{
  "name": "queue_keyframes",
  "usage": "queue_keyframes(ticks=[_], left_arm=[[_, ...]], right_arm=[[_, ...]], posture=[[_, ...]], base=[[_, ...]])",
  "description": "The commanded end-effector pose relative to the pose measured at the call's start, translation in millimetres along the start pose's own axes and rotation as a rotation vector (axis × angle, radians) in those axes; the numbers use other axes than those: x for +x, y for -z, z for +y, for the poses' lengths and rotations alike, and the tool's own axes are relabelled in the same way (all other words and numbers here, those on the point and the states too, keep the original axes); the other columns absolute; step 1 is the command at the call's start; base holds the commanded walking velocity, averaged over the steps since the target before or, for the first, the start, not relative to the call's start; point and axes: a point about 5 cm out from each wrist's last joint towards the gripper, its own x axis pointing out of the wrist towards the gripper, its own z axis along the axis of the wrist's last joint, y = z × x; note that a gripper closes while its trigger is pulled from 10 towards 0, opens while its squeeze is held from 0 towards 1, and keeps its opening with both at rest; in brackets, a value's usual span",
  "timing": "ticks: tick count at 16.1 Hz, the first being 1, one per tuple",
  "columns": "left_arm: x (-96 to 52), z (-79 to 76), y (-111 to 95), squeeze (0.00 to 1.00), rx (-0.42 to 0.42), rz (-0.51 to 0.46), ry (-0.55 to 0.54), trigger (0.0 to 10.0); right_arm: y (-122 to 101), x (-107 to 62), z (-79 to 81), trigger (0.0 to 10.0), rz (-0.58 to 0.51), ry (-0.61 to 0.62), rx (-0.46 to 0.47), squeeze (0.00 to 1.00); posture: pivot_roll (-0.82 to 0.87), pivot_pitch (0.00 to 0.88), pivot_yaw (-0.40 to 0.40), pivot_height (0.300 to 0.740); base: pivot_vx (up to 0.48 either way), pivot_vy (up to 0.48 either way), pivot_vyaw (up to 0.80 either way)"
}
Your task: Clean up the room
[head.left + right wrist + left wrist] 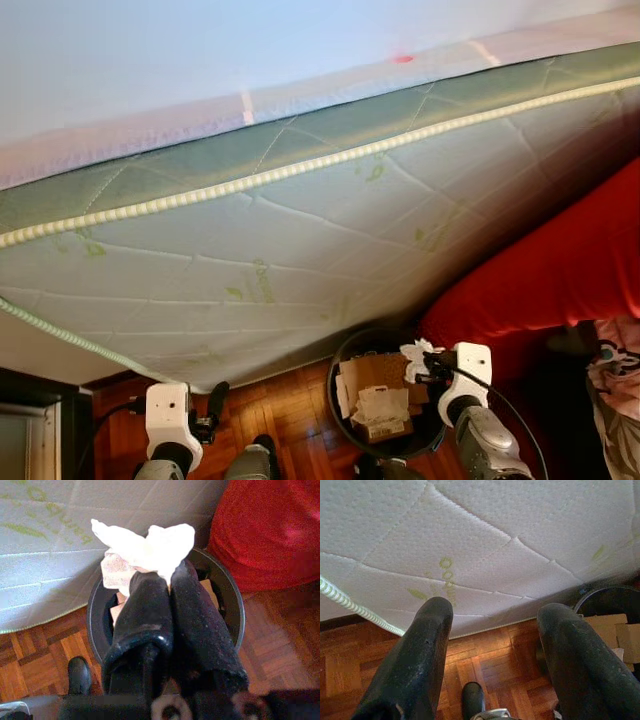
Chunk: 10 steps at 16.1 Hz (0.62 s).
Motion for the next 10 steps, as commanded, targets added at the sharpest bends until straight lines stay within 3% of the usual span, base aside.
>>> queue_keyframes(ticks=[1,5,10], left_arm=[[-5.7,-0.8,8.3,0.00,-0.016,0.035,-0.006,10.0],[-3.0,-2.3,8.3,0.00,-0.020,0.035,-0.002,10.0],[-0.7,-3.0,9.4,0.00,-0.018,0.040,0.002,10.0]], right_arm=[[14.9,-5.1,-2.0,10.0,0.066,0.013,-0.001,0.00],[17.7,-6.9,-5.6,10.0,0.077,0.033,-0.009,0.00],[18.2,-8.3,-8.8,10.0,0.067,0.050,0.002,0.00]], posture=[[0.24,0.318,-0.031,0.735],[0.23,0.313,-0.033,0.680],[0.23,0.306,-0.031,0.680]], base=[[0.000,0.000,0.00],[0.000,0.000,0.00],[0.000,0.000,0.00]])
